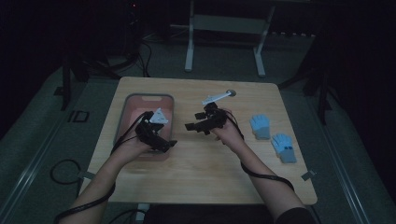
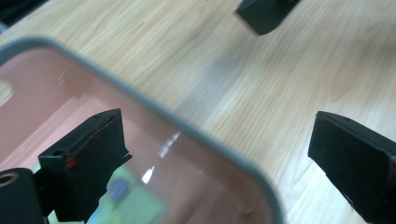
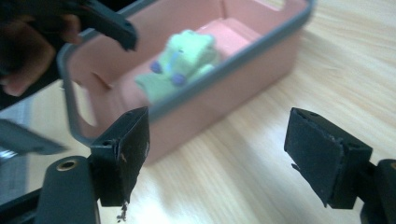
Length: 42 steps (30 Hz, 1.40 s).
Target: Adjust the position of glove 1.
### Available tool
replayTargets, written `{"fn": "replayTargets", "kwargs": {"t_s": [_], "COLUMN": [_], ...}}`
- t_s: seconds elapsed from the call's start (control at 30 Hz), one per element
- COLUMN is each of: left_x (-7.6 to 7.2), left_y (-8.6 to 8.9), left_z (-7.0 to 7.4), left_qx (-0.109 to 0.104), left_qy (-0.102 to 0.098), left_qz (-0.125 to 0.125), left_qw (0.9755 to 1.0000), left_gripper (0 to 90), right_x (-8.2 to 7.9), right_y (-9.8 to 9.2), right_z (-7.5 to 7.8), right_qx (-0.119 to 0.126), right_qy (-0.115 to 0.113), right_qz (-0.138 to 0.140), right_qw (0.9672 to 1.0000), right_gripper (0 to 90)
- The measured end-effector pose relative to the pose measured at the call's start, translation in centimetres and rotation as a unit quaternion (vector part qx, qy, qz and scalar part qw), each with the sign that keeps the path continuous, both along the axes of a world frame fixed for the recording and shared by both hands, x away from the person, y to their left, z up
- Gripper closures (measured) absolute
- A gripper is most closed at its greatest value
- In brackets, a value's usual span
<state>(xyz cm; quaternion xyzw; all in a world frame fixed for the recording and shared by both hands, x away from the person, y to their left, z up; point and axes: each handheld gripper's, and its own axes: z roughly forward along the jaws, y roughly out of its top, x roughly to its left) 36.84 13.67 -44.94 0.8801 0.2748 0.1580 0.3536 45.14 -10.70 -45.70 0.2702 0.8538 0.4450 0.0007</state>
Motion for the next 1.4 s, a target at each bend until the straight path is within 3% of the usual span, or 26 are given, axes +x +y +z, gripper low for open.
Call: {"fn": "replayTargets", "kwargs": {"t_s": [0.13,0.27,0.43,0.5,0.7,0.9,1.13,1.3,1.37,1.4], "left_x": [-0.1,-0.1,-0.1,-0.2,-0.8,-2.0,-2.7,-3.8,-3.9,-4.1], "left_y": [-1.2,-2.4,-3.6,-3.9,-4.9,-7.0,-8.3,-9.0,-8.9,-8.9], "left_z": [-0.2,-0.2,-0.2,-0.2,-0.5,-2.0,-3.7,-5.5,-5.8,-6.1], "left_qx": [0.002,-0.001,-0.002,-0.011,-0.033,-0.025,-0.032,-0.025,-0.026,-0.032], "left_qy": [-0.007,-0.01,-0.014,-0.011,-0.01,-0.013,-0.013,-0.016,-0.016,-0.014], "left_qz": [-0.008,-0.011,-0.014,-0.012,-0.025,-0.051,-0.06,-0.068,-0.073,-0.075], "left_qw": [0.9999,0.9999,0.9998,0.9998,0.9991,0.9983,0.9976,0.9972,0.9969,0.9966], "left_gripper": [4.2,4.2,4.2,4.2,4.2,4.1,4.2,4.1,4.2,4.2], "right_x": [-0.1,-0.5,-0.8,-1.1,-2.1,-3.3,-4.1,-3.7,-3.5,-3.0], "right_y": [-1.4,-3.3,-5.3,-5.9,-7.6,-10.7,-13.3,-17.2,-17.9,-19.3], "right_z": [-0.2,-0.7,-1.2,-1.3,-1.8,-2.5,-3.1,-3.0,-3.0,-3.0], "right_qx": [0.002,-0.014,-0.021,-0.031,-0.038,-0.032,-0.038,-0.075,-0.079,-0.083], "right_qy": [-0.016,-0.028,-0.012,-0.014,-0.035,-0.057,-0.069,-0.078,-0.078,-0.076], "right_qz": [-0.007,-0.012,-0.025,-0.042,-0.051,-0.07,-0.086,-0.108,-0.109,-0.121], "right_qw": [0.9999,0.9994,0.9994,0.9985,0.9973,0.9954,0.9931,0.9883,0.9878,0.9863], "right_gripper": [22.1,18.1,15.0,12.9,13.9,33.8,43.0,54.4,55.2,57.1]}}
